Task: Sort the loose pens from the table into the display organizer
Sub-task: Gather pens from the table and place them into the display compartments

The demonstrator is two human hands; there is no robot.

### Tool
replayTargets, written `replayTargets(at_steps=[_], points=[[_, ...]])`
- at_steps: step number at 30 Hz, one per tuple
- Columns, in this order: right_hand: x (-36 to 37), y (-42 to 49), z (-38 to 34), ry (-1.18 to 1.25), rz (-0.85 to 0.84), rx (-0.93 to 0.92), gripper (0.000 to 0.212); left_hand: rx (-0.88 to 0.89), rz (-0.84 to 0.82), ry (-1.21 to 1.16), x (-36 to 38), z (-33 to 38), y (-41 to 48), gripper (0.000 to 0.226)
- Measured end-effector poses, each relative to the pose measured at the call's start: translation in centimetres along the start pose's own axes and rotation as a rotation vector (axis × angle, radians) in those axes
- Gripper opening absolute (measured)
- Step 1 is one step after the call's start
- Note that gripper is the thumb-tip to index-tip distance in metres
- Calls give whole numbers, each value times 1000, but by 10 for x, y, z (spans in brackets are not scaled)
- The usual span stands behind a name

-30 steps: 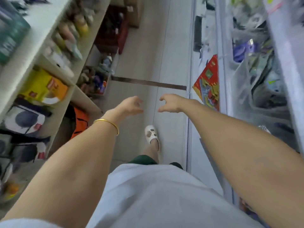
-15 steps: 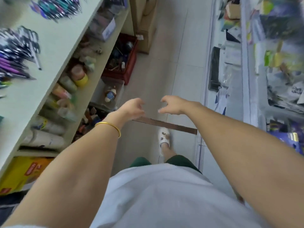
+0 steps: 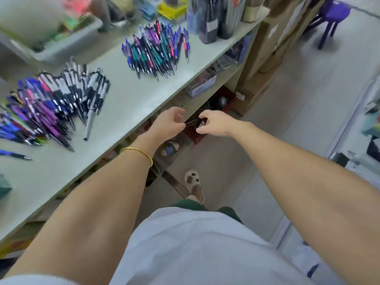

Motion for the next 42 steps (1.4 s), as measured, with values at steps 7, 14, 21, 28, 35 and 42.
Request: replayTargets(at_steps=[7, 14, 21, 28, 35, 42], points=[[-90, 110, -82, -100, 54, -172, 57, -43, 357, -37, -98, -12, 103, 44], [-107, 172, -144, -194, 148, -323, 45, -223, 577, -8, -143, -55, 117, 38], [-76, 191, -242, -225, 133, -605, 39, -441, 908, 279, -190, -103, 60, 37], [7, 174, -300, -186, 81, -664, 42, -745, 1084, 433, -228, -157, -37, 44], [47, 159, -328, -160, 307, -571, 52, -1015, 1009, 255, -246, -231, -104, 57], [63, 156, -330, -186, 354, -541, 52, -1206, 825, -30, -242, -280, -121, 69]])
Point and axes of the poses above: each hand's wrist, its own y-axis towards the middle knuckle, its own x-axis out of the palm, z = x × y, the point moved 6 cm from there along y, towards the middle knuckle, and after that the axes turned 8 degrees about x, right-handed, at the moved point
